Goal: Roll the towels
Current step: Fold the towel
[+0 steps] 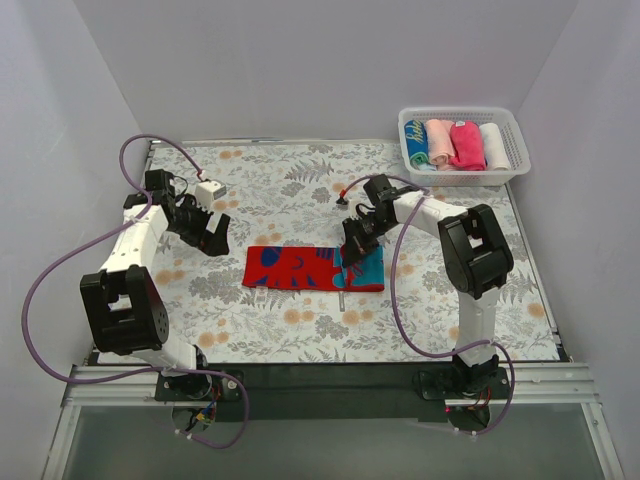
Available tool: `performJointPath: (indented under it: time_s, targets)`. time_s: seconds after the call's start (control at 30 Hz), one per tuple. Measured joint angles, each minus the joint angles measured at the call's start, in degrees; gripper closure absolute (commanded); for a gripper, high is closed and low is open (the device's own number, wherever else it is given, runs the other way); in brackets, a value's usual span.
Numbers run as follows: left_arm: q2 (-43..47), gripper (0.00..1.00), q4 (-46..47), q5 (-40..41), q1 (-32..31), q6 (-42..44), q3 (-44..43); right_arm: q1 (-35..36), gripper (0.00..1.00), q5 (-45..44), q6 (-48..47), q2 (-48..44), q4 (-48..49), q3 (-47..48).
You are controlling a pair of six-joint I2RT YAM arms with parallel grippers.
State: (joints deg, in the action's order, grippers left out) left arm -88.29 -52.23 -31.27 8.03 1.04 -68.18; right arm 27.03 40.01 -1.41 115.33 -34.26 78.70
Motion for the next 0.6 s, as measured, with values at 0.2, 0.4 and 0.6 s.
performJointPath:
  time_s: [0.2,0.4,0.6]
  targets:
    - [0.0,0.02,0.0,0.0,0.0,0.0,0.0,0.0,0.66,-0.1,0.0,0.2,0.0,0.0]
    - [0.0,0.02,0.4,-1.1,0.0,0.7,0.0,-0.4,0.65,-0.1,-1.0,-0.2,-1.4,1.0]
    - [0.0,0.22,1.5,-2.9,-1.5,0.9,0.7,-2.8,0.75,0.1,-5.5,-5.4,-4.6,1.7]
